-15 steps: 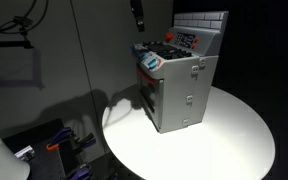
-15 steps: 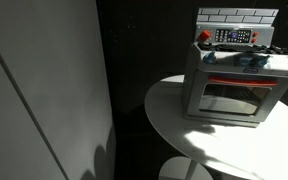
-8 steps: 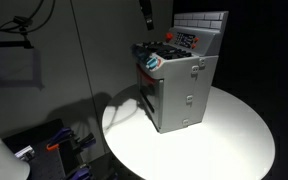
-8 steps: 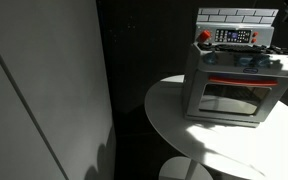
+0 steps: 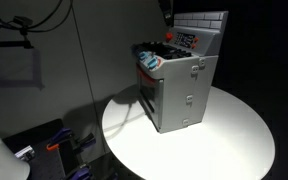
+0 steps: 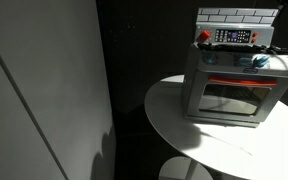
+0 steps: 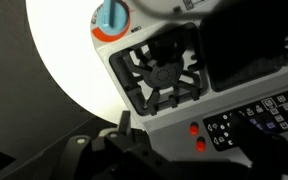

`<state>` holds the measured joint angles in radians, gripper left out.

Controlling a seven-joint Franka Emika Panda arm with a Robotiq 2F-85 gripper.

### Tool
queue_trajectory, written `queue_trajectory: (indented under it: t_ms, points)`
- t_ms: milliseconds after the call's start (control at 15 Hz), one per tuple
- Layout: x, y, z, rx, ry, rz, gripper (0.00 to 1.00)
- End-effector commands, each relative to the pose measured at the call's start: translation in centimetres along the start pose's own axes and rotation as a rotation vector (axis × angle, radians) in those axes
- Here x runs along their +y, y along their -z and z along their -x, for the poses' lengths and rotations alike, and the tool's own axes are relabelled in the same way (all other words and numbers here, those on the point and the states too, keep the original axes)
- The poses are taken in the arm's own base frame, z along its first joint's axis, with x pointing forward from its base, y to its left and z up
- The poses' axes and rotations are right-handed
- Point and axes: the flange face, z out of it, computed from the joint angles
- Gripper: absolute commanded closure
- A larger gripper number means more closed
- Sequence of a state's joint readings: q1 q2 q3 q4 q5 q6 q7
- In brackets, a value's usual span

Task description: Press the orange button on the stove

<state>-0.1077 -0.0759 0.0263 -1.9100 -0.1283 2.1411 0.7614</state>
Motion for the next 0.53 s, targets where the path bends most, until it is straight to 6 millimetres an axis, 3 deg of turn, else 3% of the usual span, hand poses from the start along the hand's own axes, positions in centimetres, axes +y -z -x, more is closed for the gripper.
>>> queue_trajectory:
  t_ms: [0,467]
  points:
    - [-1.0,-1.2,-2.5,0.041,-0.022,0.009,0.00]
    - [-1.4,-4.3,-4.9,0.075,-0.015,-0.018,0.00]
